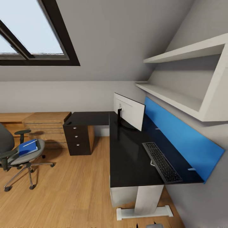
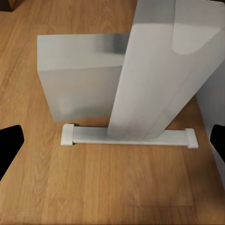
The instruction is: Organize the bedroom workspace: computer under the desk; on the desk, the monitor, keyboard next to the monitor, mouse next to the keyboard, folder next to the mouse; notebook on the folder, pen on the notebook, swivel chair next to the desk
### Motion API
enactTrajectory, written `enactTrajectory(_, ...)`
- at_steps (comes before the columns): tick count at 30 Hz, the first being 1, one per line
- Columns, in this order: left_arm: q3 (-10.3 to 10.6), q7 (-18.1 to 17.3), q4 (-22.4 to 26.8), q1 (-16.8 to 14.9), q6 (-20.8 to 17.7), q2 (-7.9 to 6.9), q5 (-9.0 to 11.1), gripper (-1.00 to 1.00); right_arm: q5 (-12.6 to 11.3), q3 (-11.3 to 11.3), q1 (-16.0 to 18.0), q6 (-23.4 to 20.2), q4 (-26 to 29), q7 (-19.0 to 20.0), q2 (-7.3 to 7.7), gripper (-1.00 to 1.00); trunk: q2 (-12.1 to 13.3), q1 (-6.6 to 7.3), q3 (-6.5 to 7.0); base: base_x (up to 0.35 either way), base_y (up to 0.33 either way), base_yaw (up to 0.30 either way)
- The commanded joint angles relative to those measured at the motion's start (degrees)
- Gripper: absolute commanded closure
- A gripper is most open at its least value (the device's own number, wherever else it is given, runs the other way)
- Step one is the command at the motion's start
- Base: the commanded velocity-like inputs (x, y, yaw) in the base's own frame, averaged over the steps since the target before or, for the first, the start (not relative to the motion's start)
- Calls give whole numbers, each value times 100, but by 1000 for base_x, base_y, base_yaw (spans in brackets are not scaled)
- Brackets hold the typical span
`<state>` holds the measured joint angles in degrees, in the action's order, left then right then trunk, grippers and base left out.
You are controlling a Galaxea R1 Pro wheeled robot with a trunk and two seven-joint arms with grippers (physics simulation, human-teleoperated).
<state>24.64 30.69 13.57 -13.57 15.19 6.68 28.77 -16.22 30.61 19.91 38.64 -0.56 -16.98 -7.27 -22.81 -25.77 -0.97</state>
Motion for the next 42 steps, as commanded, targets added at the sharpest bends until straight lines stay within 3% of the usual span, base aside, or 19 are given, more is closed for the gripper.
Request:
enactTrajectory(1, 49, 24, -2, -5, 27, -1, 58, -100, -35, 50, 4, 12, -6, -24, -2, -100, -11, -1, -10, -218, 0, 0)
enactTrajectory(17, 45, 23, -1, -5, 28, -4, 55, -100, -36, 50, 6, 12, -6, -24, 2, -100, -11, -1, -10, -287, -18, 0)
enactTrajectory(42, 48, 16, -4, -5, 37, -27, 45, -100, -42, 47, 4, 12, 1, -24, -2, -100, -11, -1, -10, -17, -68, -69)
